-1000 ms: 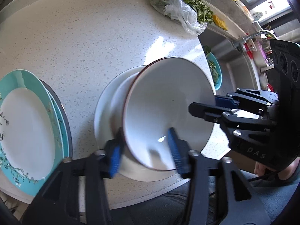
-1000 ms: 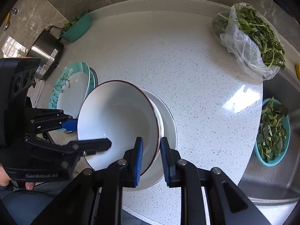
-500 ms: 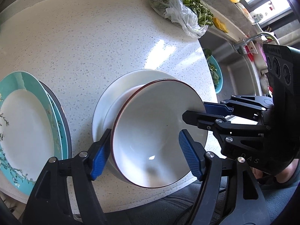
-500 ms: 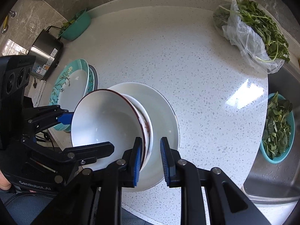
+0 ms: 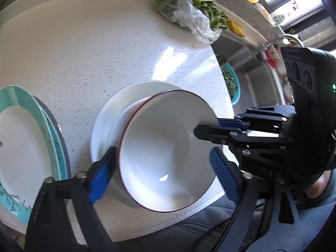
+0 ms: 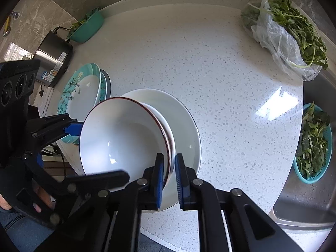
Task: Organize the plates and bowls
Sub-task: 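Open both grippers and release the bowl stack on the grey-rimmed plate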
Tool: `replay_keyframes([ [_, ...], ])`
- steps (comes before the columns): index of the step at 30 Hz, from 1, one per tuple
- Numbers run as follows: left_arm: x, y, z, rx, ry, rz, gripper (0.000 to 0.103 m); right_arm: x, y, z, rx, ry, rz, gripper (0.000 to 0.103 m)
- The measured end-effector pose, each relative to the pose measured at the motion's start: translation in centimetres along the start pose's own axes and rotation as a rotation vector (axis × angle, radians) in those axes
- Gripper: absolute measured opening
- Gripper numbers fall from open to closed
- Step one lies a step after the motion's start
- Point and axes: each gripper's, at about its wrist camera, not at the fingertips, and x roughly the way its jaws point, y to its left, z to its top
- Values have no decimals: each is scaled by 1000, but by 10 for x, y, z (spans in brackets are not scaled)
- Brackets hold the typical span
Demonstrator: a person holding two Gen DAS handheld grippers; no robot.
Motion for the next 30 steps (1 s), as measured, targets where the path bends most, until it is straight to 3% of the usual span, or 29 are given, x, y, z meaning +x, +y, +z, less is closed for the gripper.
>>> replay_keyframes([
  [8, -6, 3, -1, -9, -30, -54, 96, -4, -9, 4, 31, -13, 12, 12],
  [14, -12, -1, -2, 13, -55, -18, 98, -3, -6, 2, 24, -9, 9, 13],
  [17, -14, 1, 0, 12, -75, 103, 103, -3, -5, 3, 18, -7, -2, 12],
  [20, -13, 12, -1, -35, -63, 66, 103, -2, -7, 4, 24, -8, 5, 12],
  [27, -27, 9, -3, -8, -107, 80, 103, 2, -8, 14, 8, -12, 4, 12],
  [30, -33, 12, -6, -17, -117, 87, 103, 4, -7, 17, -8, -10, 18, 18],
])
